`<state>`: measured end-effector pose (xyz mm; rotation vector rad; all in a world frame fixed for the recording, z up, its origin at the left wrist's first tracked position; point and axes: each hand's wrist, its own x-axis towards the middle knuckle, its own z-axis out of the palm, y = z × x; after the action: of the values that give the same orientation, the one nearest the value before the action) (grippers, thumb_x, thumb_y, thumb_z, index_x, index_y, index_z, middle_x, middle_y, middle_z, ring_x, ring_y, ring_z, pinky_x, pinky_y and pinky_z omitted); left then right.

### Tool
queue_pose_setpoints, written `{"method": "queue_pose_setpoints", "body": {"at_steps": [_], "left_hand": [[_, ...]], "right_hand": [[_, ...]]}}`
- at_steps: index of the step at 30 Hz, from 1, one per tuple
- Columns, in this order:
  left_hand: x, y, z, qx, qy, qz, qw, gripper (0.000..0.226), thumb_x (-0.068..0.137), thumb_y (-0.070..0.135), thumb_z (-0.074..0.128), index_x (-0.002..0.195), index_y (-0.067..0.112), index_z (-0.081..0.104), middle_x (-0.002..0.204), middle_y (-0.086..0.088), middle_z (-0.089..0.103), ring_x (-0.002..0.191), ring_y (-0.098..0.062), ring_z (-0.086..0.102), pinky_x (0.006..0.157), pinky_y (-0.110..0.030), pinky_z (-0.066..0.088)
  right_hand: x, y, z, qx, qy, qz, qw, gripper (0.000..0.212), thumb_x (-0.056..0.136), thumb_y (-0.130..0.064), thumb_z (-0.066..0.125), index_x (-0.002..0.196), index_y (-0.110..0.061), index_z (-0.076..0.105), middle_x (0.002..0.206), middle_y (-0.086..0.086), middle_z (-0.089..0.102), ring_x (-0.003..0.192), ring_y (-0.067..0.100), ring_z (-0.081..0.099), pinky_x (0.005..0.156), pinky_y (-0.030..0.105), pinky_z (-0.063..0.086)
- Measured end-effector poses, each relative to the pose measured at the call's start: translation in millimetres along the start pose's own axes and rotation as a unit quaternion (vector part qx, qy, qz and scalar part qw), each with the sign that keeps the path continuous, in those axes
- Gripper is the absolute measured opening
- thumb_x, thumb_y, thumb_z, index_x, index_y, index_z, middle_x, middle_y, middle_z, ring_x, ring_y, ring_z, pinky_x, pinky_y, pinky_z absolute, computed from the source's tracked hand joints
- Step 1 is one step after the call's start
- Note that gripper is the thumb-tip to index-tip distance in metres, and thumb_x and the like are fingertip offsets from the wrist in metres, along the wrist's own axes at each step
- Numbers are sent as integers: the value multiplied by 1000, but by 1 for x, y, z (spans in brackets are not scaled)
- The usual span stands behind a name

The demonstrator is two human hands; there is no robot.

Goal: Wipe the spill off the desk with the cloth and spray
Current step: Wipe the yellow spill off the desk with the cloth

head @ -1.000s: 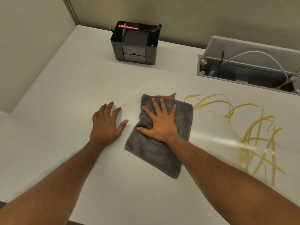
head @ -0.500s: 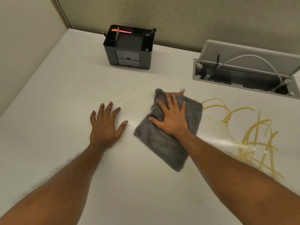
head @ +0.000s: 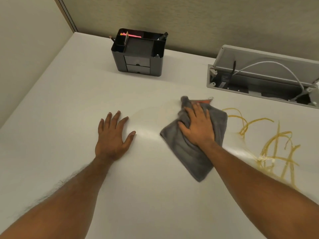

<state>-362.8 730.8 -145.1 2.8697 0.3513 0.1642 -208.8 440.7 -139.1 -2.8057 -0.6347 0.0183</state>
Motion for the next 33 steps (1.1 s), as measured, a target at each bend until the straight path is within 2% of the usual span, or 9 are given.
{"method": "queue_pose_setpoints", "body": {"at_steps": [3, 5, 10, 14, 19, 23, 27, 30, 33], "left_hand": [[0, 0, 0, -2, 1, -2, 1000, 65, 94, 62, 32, 144, 23, 45, 159, -5, 32, 150, -31, 19, 122, -51, 13], [1, 0, 0, -2, 1, -3, 1000, 64, 94, 61, 32, 144, 23, 45, 159, -5, 33, 150, -31, 20, 121, -51, 14], [1, -1, -1, -10, 7, -3, 1000, 63, 94, 60, 32, 143, 23, 47, 159, -4, 34, 150, -31, 21, 121, -51, 15], [0, 0, -1, -16, 8, -9, 1000, 62, 94, 59, 33, 143, 24, 47, 159, -3, 33, 150, -30, 21, 122, -50, 13], [1, 0, -1, -10, 9, -8, 1000, 60, 94, 57, 36, 142, 23, 47, 159, -3, 34, 150, -30, 22, 121, -51, 14], [1, -2, 0, -29, 11, -13, 999, 62, 94, 57, 35, 144, 22, 45, 158, -2, 35, 149, -29, 24, 121, -50, 16], [1, -2, -2, -38, 9, -17, 999, 60, 94, 55, 33, 143, 23, 45, 159, 0, 35, 150, -28, 23, 122, -49, 16], [1, 0, -3, -36, 4, -16, 999, 58, 95, 53, 33, 142, 23, 47, 160, 0, 33, 151, -27, 21, 122, -50, 15], [1, -1, -4, -39, 1, -17, 999, 58, 94, 53, 33, 142, 23, 48, 160, 0, 33, 151, -26, 20, 122, -49, 13]], "right_hand": [[36, -28, 8, -43, -47, -30, 998, 84, 88, -77, 28, 155, -27, 25, 166, 4, 14, 153, 25, 8, 124, 50, 4], [41, -54, 14, -41, -65, -83, 994, 83, 86, -76, 28, 155, -30, 28, 166, 3, 15, 154, 24, 8, 124, 51, 6], [-15, -49, 15, 70, -45, -216, 973, 58, 88, -49, 48, 142, -28, 51, 159, -2, 35, 150, 20, 25, 122, 44, 18], [-23, -10, 5, 65, 7, -108, 992, 57, 90, -48, 42, 142, -28, 50, 157, -2, 38, 148, 19, 29, 117, 54, 24], [51, -36, 8, -56, -93, -50, 993, 83, 87, -80, 29, 157, -38, 11, 167, 0, 1, 154, 24, -3, 120, 60, -4], [58, -90, 21, -47, -106, -127, 985, 80, 86, -77, 37, 155, -38, 23, 167, 1, 5, 154, 26, -1, 120, 61, 3], [-2, -80, 19, 61, -71, -241, 966, 56, 89, -45, 48, 143, -29, 49, 161, -2, 32, 151, 21, 22, 122, 49, 17], [-32, -36, 10, 130, -7, -198, 972, 54, 84, -30, 44, 135, -20, 60, 152, -1, 47, 145, 19, 35, 119, 46, 26], [-10, -19, 2, 82, -16, -102, 991, 60, 89, -44, 33, 143, -25, 50, 158, -4, 37, 149, 18, 27, 121, 51, 18]]}}
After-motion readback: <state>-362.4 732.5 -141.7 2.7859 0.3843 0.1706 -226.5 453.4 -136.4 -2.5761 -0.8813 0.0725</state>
